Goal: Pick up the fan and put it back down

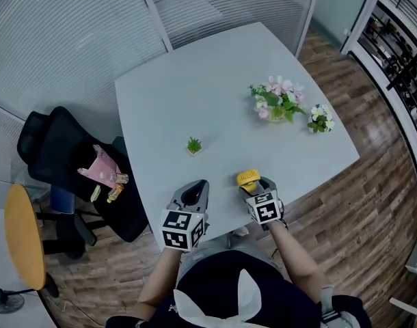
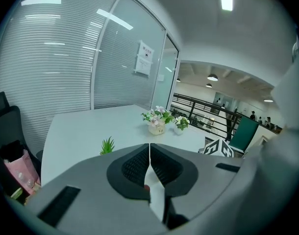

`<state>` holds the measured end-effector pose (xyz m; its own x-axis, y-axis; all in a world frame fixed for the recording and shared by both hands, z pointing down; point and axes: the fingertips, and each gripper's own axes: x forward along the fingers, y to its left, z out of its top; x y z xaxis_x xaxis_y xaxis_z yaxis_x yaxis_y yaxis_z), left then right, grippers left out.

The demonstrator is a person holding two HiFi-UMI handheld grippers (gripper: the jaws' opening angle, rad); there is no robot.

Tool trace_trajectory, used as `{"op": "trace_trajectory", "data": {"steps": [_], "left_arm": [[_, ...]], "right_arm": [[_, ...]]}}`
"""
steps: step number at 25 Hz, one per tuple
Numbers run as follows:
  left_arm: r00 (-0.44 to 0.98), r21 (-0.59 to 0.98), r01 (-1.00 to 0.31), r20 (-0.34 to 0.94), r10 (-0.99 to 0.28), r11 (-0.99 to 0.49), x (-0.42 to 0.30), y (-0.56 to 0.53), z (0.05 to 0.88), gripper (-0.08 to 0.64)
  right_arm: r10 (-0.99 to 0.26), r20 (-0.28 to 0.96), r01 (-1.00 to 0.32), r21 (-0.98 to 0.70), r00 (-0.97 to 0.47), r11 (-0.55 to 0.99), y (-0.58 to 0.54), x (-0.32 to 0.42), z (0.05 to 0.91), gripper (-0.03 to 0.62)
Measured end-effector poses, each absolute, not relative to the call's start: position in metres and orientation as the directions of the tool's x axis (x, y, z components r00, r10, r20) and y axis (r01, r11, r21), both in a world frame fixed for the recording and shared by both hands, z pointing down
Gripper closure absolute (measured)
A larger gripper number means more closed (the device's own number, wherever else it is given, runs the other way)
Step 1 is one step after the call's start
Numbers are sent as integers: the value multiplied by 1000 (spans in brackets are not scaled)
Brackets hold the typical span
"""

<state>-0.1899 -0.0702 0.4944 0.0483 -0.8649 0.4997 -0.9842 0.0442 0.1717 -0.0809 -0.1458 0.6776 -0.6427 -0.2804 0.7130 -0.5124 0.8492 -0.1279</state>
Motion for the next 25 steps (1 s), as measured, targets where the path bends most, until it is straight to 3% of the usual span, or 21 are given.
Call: {"op": "trace_trajectory", "data": {"steps": [17, 25], "left_arm": [[92, 224, -974, 515, -852, 30, -200, -89, 509, 535], [94, 228, -973, 525, -846, 33, -201, -93, 516, 535]], "right_arm": [[-251, 759, -505, -117, -601, 855, -148, -91, 697, 395], [-250, 760, -505, -118, -600, 855, -147, -93, 694, 400]]}}
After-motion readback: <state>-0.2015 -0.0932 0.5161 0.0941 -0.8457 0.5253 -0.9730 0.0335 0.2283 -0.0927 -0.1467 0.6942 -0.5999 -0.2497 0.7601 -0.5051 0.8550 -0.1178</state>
